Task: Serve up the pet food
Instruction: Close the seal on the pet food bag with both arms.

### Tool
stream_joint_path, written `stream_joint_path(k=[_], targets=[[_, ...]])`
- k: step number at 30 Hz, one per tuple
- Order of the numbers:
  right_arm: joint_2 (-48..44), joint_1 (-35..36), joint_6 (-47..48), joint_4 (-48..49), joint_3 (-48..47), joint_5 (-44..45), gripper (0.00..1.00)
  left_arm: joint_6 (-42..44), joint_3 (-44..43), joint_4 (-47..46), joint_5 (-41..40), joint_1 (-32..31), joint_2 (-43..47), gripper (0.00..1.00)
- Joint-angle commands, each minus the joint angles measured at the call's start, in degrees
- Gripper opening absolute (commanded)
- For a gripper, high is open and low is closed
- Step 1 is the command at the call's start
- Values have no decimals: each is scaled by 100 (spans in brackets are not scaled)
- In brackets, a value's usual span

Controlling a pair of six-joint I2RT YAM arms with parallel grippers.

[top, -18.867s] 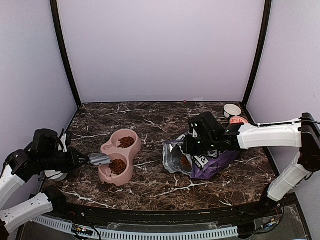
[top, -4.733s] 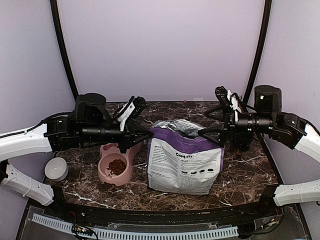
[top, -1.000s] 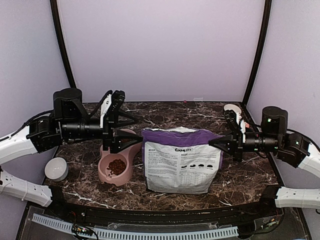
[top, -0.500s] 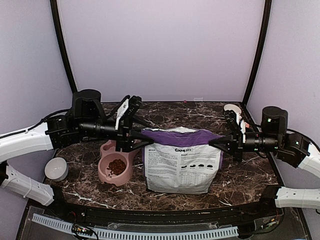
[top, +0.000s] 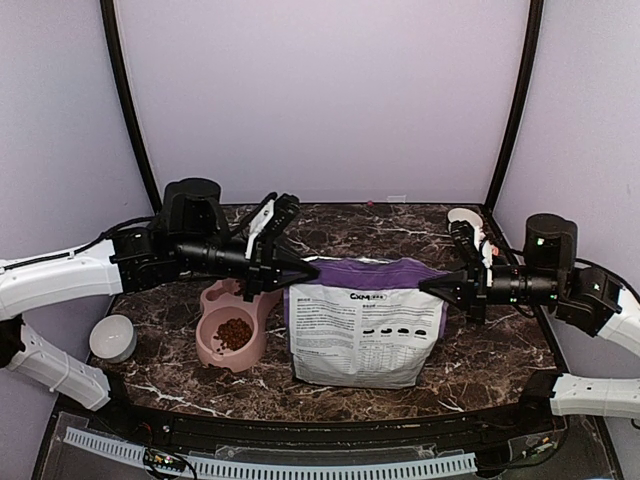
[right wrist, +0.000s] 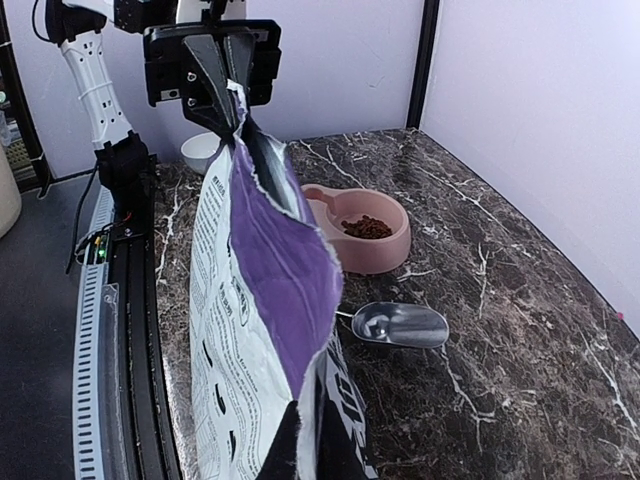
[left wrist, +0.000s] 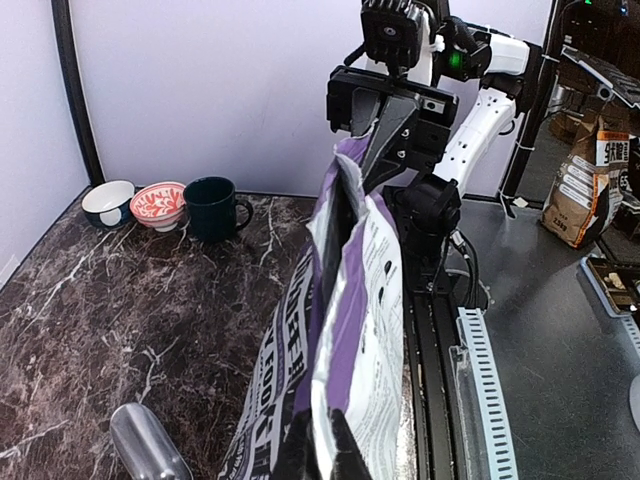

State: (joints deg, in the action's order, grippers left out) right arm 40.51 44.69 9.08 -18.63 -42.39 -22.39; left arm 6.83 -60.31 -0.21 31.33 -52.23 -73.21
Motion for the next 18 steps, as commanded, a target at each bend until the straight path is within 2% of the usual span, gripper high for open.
stream_joint_path(k=[1, 6, 13, 18], targets=[[-227, -48, -183, -267, -218, 754, 0, -19, -11, 198, -759, 81, 550, 0], [-112, -52, -492, -590, -403, 1147, 0, -57, 258, 55, -1161, 81, 957, 0], [254, -72, -1011, -1022, -782, 1672, 0, -67, 353, 0, -1038, 81, 1022, 0], [385, -84, -1050, -1107, -874, 1401, 0, -118, 373, -28, -845, 81, 964, 0]])
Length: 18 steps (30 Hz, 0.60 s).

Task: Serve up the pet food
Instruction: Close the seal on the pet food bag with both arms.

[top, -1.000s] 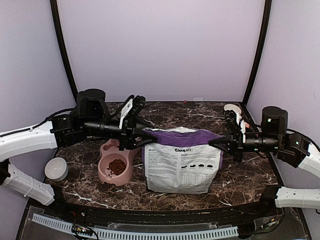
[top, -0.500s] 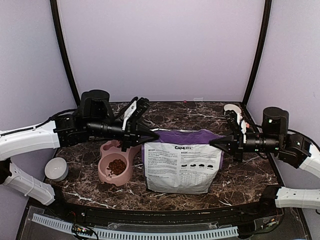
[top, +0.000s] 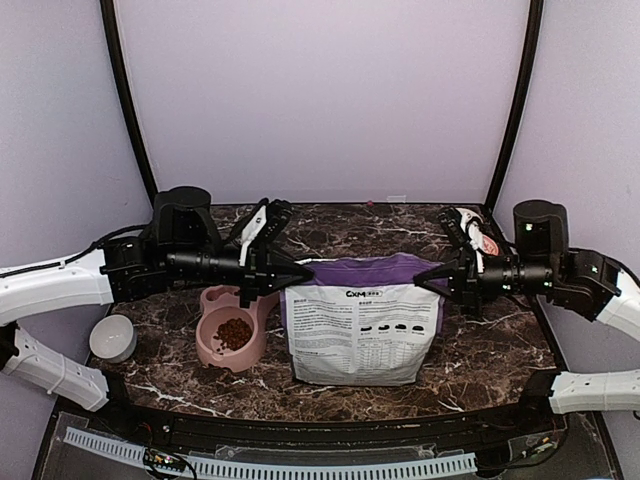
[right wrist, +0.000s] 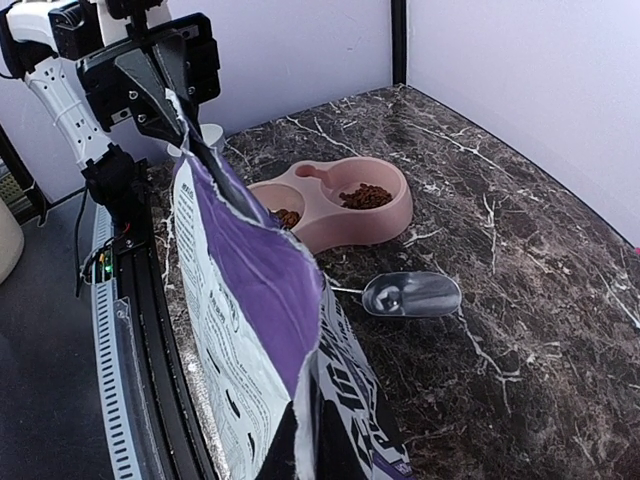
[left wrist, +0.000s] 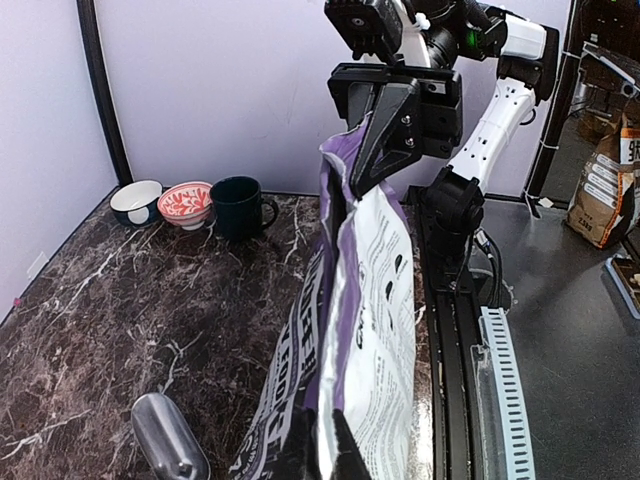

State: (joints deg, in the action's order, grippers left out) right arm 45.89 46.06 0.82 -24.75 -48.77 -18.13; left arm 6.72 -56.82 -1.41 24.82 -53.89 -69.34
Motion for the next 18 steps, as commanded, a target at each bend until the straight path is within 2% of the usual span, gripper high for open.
stream_joint_path(k=[1, 2, 4, 6, 9, 14, 18], targets=[[-191, -225, -182, -424, -193, 883, 0, -121, 7, 103, -126, 247, 542, 0], [-228, -226, -126, -341, -156, 775, 3, -142, -16, 110, -69, 247, 506, 0], [-257, -222, -72, -240, -136, 530, 26, -190, -67, 131, 64, 247, 411, 0], [-185, -221, -11, -215, -170, 229, 42, -241, -100, 111, 178, 247, 344, 0], [10, -221, 67, -243, -281, -69, 58, -306, -108, 34, 294, 247, 279, 0], [244, -221, 186, -146, -352, -237, 63, -355, -119, -17, 408, 247, 199, 0], [336, -221, 221, -20, -388, -362, 56, -372, -124, -15, 436, 247, 158, 0]])
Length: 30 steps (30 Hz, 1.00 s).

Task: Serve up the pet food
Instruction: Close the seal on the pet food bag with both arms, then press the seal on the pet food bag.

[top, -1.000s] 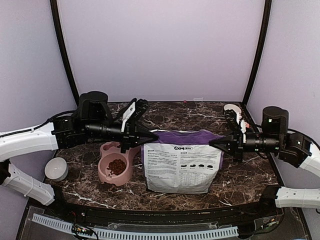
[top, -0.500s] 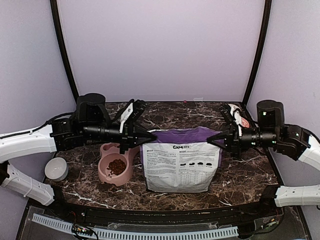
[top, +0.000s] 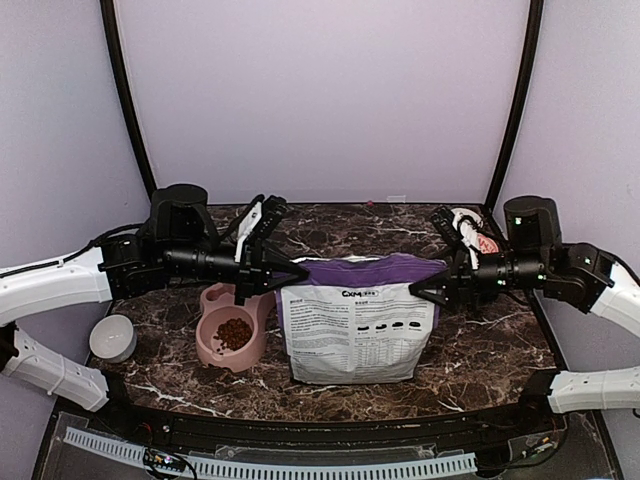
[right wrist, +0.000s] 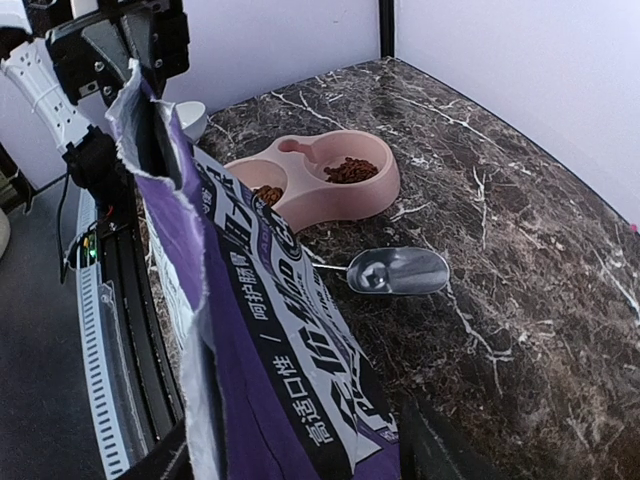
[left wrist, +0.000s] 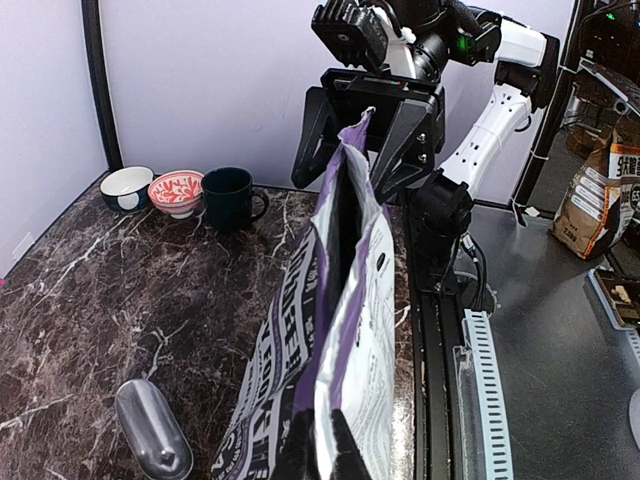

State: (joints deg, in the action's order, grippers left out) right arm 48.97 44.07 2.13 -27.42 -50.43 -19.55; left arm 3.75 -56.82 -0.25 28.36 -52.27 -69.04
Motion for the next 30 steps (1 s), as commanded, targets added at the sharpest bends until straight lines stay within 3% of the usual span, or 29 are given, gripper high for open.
stream_joint_path(k=[1, 8, 17, 22, 30], targets=[[37, -22, 87, 254, -222, -220, 52, -76, -123, -125, 82, 85, 117, 0], [-87, -27, 110, 101, -182, 82, 0, -68, -133, -100, 4, 85, 99, 0], [-517, -26, -273, -288, -187, 1329, 0, -27, -93, 43, -614, 85, 308, 0], [-644, -23, -483, -391, -165, 1430, 0, -91, 59, -83, -800, 85, 462, 0], [-601, -26, -326, -226, -132, 1164, 0, -85, -60, 26, -403, 85, 322, 0]])
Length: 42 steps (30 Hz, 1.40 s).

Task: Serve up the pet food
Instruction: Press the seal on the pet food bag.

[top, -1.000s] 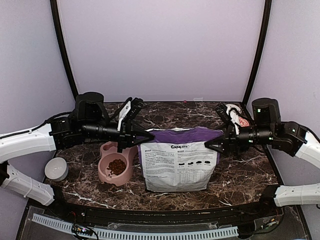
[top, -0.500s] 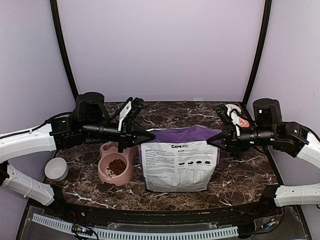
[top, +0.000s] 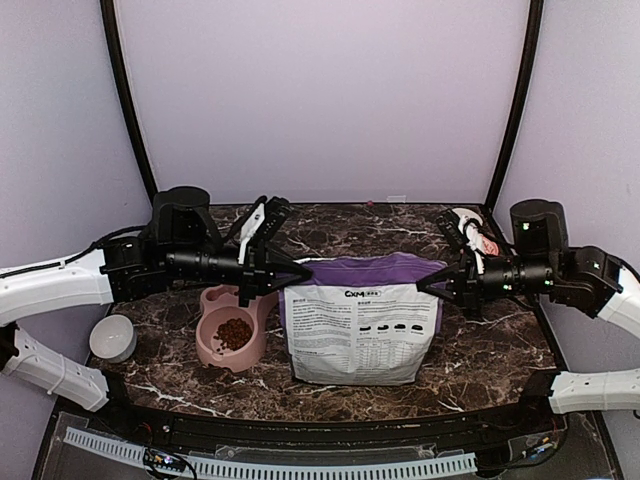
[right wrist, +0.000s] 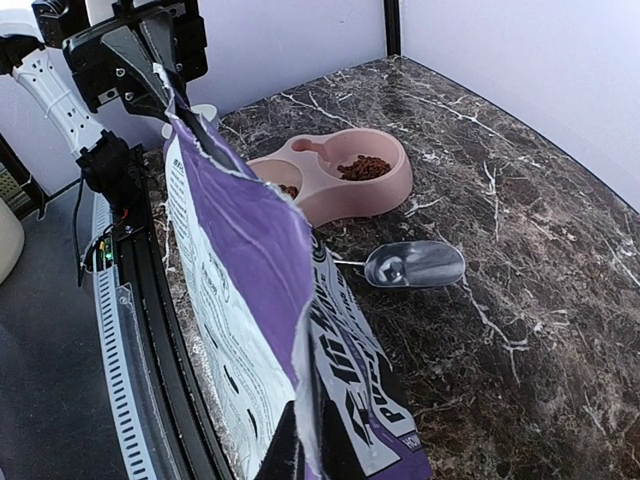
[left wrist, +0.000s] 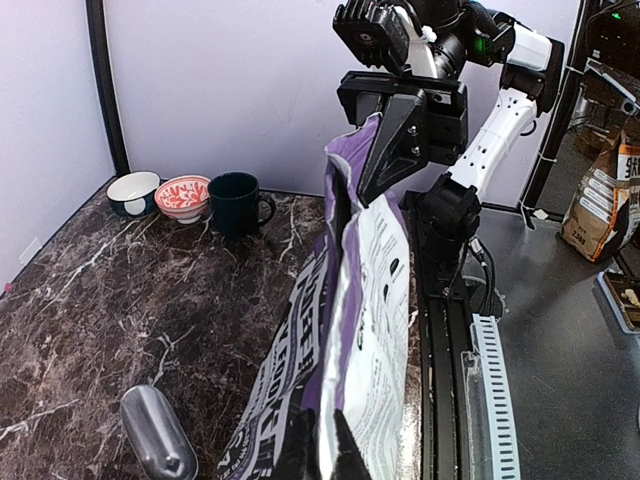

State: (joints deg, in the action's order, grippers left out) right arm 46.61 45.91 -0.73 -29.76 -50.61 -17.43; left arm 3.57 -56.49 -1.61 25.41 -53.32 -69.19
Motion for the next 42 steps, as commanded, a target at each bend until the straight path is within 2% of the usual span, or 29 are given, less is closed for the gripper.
stream_joint_path(k=[1, 13, 15, 18, 20, 31, 42], targets=[[-345, -207, -16, 12, -116, 905, 0, -67, -126, 187, -59, 190, 299, 0], [-227, -206, 156, 169, -101, 712, 1, 3, -491, 492, 213, 190, -57, 0], [-187, -206, 178, 128, -156, 683, 20, -4, -486, 488, 242, 190, -73, 0], [-30, -205, 244, -41, -328, 460, 58, -31, -471, 449, 280, 190, -85, 0], [134, -207, 308, -190, -528, 376, 67, -41, -452, 422, 289, 190, -78, 0], [1155, -135, 595, -780, -1845, -173, 91, -152, -434, 289, 319, 190, -104, 0], [1981, 515, 819, -776, -2672, -80, 94, -242, -442, 257, 349, 190, -121, 0]])
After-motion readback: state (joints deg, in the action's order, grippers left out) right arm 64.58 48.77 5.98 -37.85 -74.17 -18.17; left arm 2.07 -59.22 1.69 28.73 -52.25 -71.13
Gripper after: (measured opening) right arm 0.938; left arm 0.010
